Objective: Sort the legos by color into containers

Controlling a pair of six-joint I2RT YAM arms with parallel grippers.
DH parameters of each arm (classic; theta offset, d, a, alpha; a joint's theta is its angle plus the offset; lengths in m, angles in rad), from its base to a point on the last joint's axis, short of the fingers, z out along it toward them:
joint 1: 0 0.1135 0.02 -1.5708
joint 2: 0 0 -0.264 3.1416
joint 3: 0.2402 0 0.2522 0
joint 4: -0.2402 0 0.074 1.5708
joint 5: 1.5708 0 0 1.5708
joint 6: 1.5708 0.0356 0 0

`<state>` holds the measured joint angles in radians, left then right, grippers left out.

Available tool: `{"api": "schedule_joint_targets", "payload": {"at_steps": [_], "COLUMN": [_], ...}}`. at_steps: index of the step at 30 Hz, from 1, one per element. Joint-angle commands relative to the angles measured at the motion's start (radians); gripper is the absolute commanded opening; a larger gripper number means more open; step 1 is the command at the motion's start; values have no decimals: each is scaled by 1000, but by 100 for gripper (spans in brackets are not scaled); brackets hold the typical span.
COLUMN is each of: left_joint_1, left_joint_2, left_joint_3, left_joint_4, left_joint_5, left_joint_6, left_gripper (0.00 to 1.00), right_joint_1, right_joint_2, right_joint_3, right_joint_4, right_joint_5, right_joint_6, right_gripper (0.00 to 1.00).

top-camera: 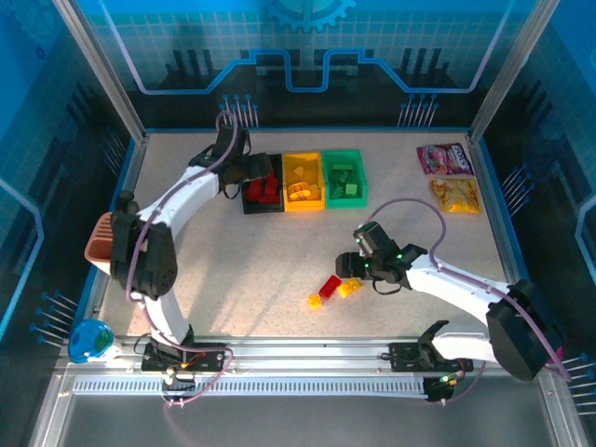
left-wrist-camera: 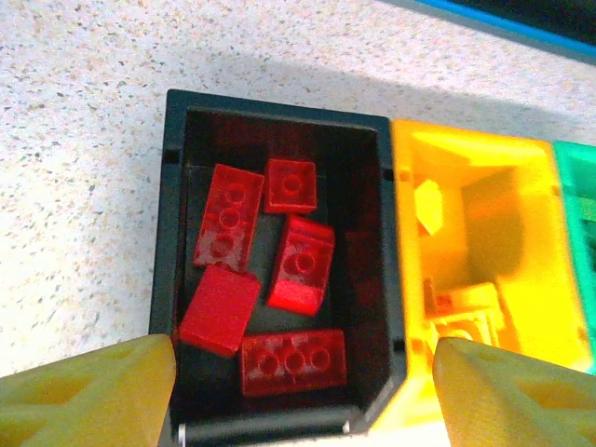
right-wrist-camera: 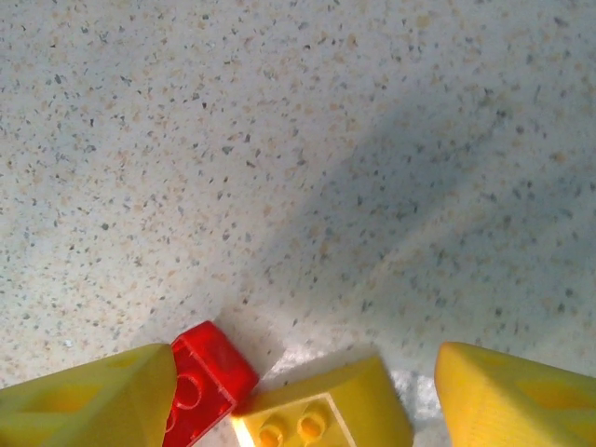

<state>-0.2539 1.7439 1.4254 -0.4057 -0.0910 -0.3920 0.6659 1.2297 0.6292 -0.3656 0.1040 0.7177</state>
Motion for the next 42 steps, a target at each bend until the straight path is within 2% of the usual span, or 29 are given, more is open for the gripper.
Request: {"api": "schedule_joint_targets", "payload": {"at_steps": [1,6,10,13,19,26,42], "left_joint_1": [-22,-52,-72,-92,-123,-145,-166], "left_joint_2": [-158,-326,-443,-513,-611,-677,-752], "left_joint_3": [-97,-278,-402,-477,-613,-698,-780], "left_joint_4": [53,97,103,97,89,88,69], "left_joint_5": [11,-20,-40,-67,-102,-108,-119], "left_joint_6": [-11,-25,-39,-41,-62,-91,-117], "left_gripper": [74,74,74,74,74,75,75], "right_joint_1": [74,162,244,287,369,376,382], "right_joint_2": [-32,-30,28,91,224,347,477], "right_joint_3": [43,81,175,259,384,422,444], "right_joint_4": [-96,-151,-283,-400,-513,-484,-413], "right_joint_5": [98,163,257,278,294,254,174], "right_joint_6": [167,339,443,561,726,781,787], "right_gripper": [74,68,62,59,55,53,52]}}
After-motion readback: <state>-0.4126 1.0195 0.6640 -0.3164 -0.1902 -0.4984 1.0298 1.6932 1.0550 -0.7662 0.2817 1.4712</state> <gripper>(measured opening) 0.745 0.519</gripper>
